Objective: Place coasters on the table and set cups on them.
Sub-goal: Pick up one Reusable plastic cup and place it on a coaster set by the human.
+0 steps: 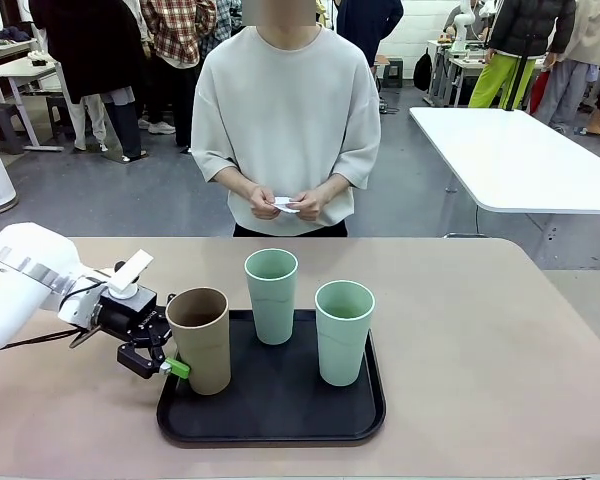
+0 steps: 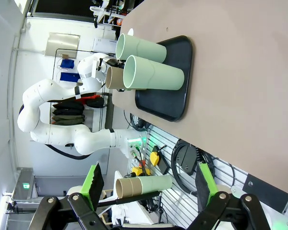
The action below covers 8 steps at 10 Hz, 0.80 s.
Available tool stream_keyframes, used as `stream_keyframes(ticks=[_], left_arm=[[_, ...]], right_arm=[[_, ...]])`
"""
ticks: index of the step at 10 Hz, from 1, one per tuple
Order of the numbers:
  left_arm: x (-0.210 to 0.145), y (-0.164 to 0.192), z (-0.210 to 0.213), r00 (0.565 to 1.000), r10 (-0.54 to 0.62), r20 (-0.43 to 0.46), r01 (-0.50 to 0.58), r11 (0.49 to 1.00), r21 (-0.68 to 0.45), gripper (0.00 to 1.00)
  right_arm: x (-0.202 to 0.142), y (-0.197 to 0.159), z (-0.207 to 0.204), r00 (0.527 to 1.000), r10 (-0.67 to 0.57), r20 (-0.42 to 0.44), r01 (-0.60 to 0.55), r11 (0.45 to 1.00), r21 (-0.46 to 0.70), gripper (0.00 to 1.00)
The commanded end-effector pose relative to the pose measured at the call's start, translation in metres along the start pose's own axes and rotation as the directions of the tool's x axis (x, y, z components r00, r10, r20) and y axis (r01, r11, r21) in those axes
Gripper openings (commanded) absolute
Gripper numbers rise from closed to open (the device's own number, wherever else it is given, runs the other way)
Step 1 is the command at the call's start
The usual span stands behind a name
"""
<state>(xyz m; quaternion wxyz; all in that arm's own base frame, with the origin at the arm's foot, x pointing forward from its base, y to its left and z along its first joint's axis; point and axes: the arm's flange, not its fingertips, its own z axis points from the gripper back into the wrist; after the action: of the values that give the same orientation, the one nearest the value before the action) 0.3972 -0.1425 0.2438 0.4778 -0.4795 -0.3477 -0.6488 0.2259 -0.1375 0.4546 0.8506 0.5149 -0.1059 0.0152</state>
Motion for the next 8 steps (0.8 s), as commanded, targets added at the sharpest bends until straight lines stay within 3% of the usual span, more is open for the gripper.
stream_keyframes(ticks=[1, 4, 5, 6, 7, 8], left_arm=[[-0.0035, 0.0033, -0.01, 1.0, -0.026, 0.013, 0.027, 0.998, -0.051, 1.0], [-0.0051, 0.0041, -0.0171, 0.999, -0.024, 0.025, 0.025, 0.996, -0.081, 1.0], [-0.0052, 0.0049, -0.0172, 0.999, -0.033, 0.035, 0.036, 0.996, -0.081, 0.46], [-0.0041, 0.0046, -0.0165, 0.999, -0.038, 0.038, 0.04, 0.996, -0.077, 0.46], [-0.0031, 0.0037, -0.0154, 0.998, -0.043, 0.043, 0.047, 0.996, -0.074, 0.0], [-0.0025, 0.0036, -0.0144, 0.998, -0.047, 0.052, 0.051, 0.996, -0.073, 0.0]], right_arm=[[0.002, -0.0006, -0.0002, 1.0, 0.013, 0.006, -0.014, 1.0, 0.02, 1.0], [0.002, -0.0006, -0.0002, 1.0, 0.013, 0.006, -0.014, 1.0, 0.02, 1.0], [0.002, -0.0006, -0.0002, 1.0, 0.013, 0.006, -0.014, 1.0, 0.02, 1.0], [0.002, -0.0006, -0.0002, 1.0, 0.013, 0.006, -0.014, 1.0, 0.02, 1.0], [0.002, -0.0006, -0.0002, 1.0, 0.013, 0.006, -0.014, 1.0, 0.02, 1.0], [0.002, -0.0006, -0.0002, 1.0, 0.013, 0.006, -0.014, 1.0, 0.02, 1.0]])
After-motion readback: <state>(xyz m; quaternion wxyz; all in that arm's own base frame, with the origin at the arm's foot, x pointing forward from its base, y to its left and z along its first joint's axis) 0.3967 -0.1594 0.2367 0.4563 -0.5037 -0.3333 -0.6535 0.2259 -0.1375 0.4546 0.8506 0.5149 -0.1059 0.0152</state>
